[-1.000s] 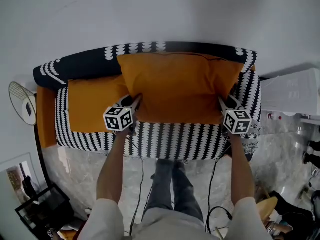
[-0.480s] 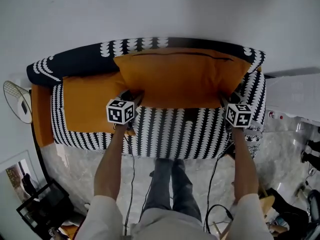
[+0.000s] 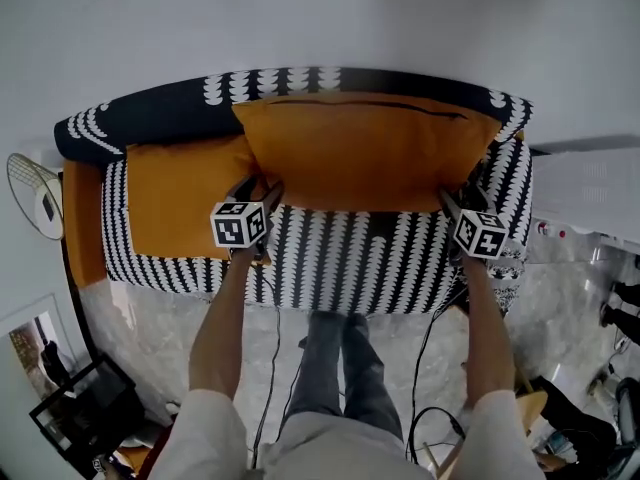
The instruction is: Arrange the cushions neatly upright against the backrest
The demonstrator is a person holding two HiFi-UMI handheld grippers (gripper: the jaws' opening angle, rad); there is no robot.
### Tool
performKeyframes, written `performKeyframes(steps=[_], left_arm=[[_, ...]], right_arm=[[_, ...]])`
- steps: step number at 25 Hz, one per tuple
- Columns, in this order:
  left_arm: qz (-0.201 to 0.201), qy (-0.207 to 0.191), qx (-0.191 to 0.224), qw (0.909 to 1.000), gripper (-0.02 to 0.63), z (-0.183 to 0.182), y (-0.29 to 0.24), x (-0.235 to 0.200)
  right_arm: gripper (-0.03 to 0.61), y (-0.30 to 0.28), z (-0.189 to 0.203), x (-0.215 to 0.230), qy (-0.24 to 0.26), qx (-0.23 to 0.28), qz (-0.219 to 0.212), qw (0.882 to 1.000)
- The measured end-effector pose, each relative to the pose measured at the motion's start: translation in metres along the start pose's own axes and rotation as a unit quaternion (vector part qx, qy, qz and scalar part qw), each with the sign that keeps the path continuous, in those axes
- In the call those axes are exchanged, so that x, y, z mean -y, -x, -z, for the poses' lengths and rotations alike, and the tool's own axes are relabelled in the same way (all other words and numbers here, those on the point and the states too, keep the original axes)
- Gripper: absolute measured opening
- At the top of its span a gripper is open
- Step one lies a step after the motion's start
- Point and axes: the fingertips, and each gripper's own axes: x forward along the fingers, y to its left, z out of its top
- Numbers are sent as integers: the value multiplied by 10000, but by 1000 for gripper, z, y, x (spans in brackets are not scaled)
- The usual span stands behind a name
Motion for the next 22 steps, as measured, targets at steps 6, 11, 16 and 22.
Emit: performKeyframes(steps=[6, 11, 16, 22], left_arm=[[8, 52, 452, 9990, 291, -4, 49, 21], [189, -315, 787, 9962, 241, -27, 96, 73], [257, -809, 1254, 9885, 40, -44, 153, 123], [325, -1083, 1377, 9840, 31, -36, 202, 163]], right_arm=[[364, 38, -8, -41, 193, 354, -357, 9986], [328, 88, -22, -84, 284, 653, -695, 9950], [49, 148, -44, -114, 431, 1183, -889, 9881], [29, 205, -48, -135, 562, 1432, -1143, 9815]])
